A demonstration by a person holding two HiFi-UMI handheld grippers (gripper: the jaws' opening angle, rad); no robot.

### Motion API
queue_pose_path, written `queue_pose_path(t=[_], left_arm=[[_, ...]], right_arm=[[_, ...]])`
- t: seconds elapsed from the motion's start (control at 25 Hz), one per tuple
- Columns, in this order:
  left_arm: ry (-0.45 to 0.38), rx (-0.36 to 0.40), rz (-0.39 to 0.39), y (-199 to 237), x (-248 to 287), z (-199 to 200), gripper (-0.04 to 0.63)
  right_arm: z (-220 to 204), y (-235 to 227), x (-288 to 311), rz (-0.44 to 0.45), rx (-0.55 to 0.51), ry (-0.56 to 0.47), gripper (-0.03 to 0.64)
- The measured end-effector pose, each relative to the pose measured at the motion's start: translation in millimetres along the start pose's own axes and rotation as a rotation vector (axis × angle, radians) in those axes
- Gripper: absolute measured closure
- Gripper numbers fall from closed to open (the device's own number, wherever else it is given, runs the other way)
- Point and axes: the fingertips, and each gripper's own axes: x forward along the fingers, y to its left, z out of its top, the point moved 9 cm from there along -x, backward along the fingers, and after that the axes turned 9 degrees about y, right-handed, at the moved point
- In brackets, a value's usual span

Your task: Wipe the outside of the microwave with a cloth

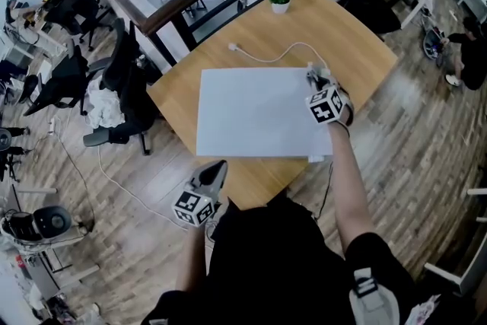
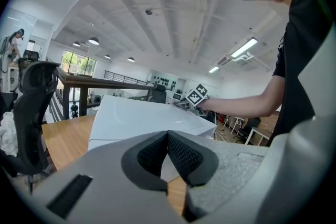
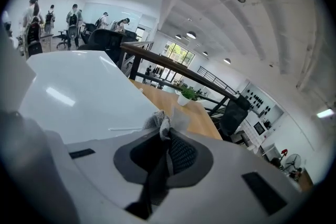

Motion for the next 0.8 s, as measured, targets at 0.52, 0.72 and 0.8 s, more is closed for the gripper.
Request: queue_pose_path(t=[0.52, 0.72, 0.8], left_arm=[[0.002, 0.016, -0.052, 29.0, -12.5, -0.5, 0.595], [-0.005, 0.019, -0.059, 43.7, -24.5, -3.0, 0.595], [0.002, 0.011, -0.059, 49.8, -30.3, -5.6, 0.595]], right_arm=[[35.5, 37.3, 7.0, 0.024, 0.016, 0.008, 0.597], [58.5, 66.3, 9.0, 0.012, -0.021, 0.0, 0.598], [67.2, 75.6, 10.2, 0.018, -0.015, 0.001, 0.598]])
